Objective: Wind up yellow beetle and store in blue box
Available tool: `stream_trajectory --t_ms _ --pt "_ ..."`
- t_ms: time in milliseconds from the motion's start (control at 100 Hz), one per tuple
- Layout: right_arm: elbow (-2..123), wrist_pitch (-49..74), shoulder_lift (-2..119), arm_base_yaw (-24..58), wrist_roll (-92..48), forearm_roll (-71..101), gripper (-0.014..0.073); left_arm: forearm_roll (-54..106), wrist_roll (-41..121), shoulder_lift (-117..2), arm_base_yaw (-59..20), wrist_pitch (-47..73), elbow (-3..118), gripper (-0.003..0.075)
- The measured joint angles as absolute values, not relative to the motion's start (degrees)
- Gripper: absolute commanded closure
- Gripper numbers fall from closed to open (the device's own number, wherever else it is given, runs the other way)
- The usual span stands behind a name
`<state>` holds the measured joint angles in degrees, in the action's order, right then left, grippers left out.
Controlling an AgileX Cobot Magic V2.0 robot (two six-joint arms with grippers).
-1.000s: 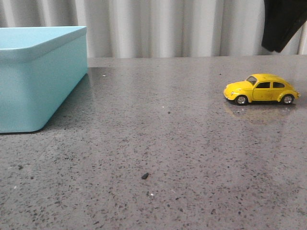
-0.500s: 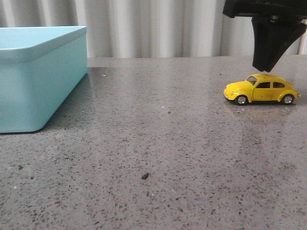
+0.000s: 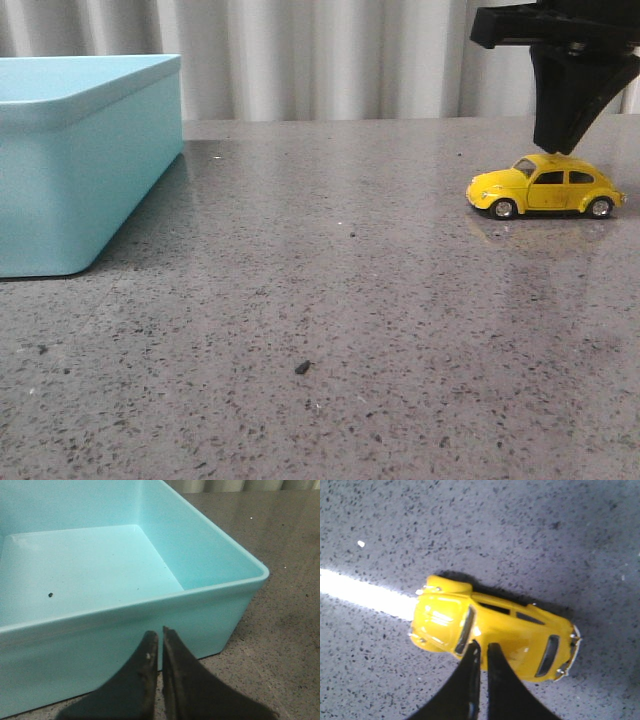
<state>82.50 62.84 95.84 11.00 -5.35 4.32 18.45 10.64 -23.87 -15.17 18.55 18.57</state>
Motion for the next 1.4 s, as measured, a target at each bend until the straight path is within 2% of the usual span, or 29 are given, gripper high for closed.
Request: stream_trajectory --t_ms 1070,1400 --pt "82.76 62.55 97.46 10.7 -5.3 3.5 0.0635 18.45 10.64 -23.87 -15.17 18.55 18.57 0.0741" --pt "79.55 61.83 96.65 4.87 -5.3 2.91 0.0635 18.45 10.64 -23.87 -15.17 18.55 18.57 0.0741"
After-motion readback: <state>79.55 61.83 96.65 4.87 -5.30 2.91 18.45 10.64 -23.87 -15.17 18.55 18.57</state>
